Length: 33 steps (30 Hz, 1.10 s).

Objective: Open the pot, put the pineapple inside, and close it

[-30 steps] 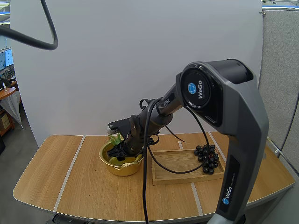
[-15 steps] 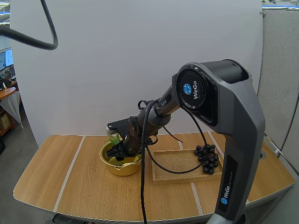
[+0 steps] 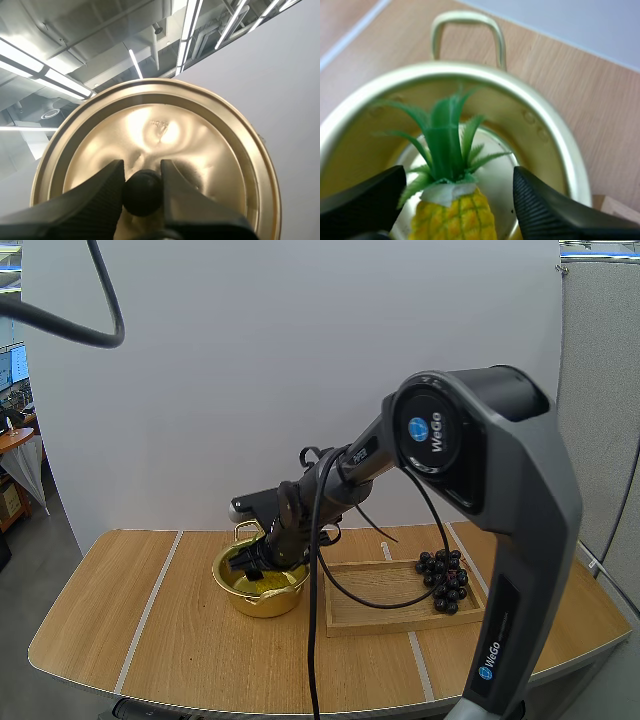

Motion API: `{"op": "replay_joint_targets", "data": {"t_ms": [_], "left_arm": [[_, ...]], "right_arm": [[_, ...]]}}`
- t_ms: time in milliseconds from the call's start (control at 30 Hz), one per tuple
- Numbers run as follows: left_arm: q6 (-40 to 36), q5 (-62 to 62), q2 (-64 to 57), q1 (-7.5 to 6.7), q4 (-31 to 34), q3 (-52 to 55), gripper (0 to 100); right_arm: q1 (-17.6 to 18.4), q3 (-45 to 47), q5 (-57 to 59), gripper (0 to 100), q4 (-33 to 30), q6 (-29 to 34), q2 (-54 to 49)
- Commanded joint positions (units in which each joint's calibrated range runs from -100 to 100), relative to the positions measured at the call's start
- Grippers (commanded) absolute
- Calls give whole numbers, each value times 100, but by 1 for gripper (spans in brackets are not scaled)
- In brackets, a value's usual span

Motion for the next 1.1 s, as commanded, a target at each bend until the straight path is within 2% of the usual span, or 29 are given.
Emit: {"op": "replay_joint_targets", "data": {"t_ms": [0,300,667,900,1067], "left_arm": [[-59,-167,-17,-21,43,-38,0],[-59,-167,-17,-21,43,-38,0],[-59,-167,-17,-21,43,-38,0],[-59,-167,-17,-21,43,-38,0],[-59,-167,-17,-21,43,-38,0]], "right_arm": [[-21,47,351,100,17,-3,-860],[-21,47,1325,100,17,-3,-2705],[-21,47,3288,100,17,-3,-5224],[-21,47,5622,100,-106,-3,-6532],[-21,73,7409,100,-625,-3,-7177]]}}
